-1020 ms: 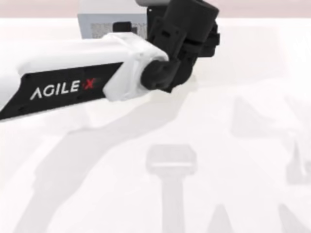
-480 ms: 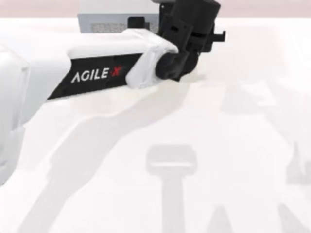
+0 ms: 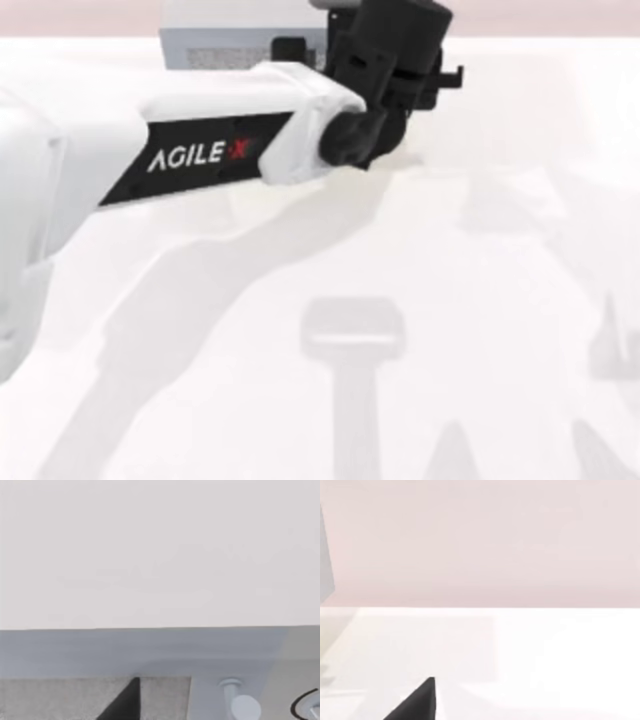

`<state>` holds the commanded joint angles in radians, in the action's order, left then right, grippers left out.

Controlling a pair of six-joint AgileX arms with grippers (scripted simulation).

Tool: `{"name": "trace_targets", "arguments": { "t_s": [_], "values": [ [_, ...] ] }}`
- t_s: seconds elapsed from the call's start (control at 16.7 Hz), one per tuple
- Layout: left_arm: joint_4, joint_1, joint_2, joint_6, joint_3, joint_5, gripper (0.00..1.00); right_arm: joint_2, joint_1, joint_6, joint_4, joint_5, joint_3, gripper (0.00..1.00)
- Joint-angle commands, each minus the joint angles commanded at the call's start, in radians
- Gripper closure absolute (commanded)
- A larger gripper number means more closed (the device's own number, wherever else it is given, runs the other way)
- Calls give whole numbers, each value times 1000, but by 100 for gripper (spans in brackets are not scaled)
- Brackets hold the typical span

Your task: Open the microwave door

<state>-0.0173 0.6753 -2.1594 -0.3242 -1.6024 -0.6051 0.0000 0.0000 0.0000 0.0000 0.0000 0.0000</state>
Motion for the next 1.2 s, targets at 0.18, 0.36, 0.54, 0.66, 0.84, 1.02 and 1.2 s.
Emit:
{"name": "trace_targets", "arguments": {
  "t_s": [0.18, 0.36, 0.54, 0.66, 0.84, 1.02, 1.2],
  "values": [
    [0, 0, 0, 0, 0, 0, 60, 0, 0, 0, 0, 0, 0, 0],
    [0, 0, 0, 0, 0, 0, 83, 0, 0, 0, 0, 0, 0, 0],
    [0, 0, 0, 0, 0, 0, 100, 0, 0, 0, 0, 0, 0, 0],
    [0, 0, 0, 0, 0, 0, 100, 0, 0, 0, 0, 0, 0, 0],
    [0, 0, 0, 0, 0, 0, 100, 0, 0, 0, 0, 0, 0, 0],
    [8, 59, 23, 3, 48, -3, 100, 0, 0, 0, 0, 0, 0, 0],
    [42, 57, 8, -6, 15, 5, 100, 0, 0, 0, 0, 0, 0, 0]
  ]
}}
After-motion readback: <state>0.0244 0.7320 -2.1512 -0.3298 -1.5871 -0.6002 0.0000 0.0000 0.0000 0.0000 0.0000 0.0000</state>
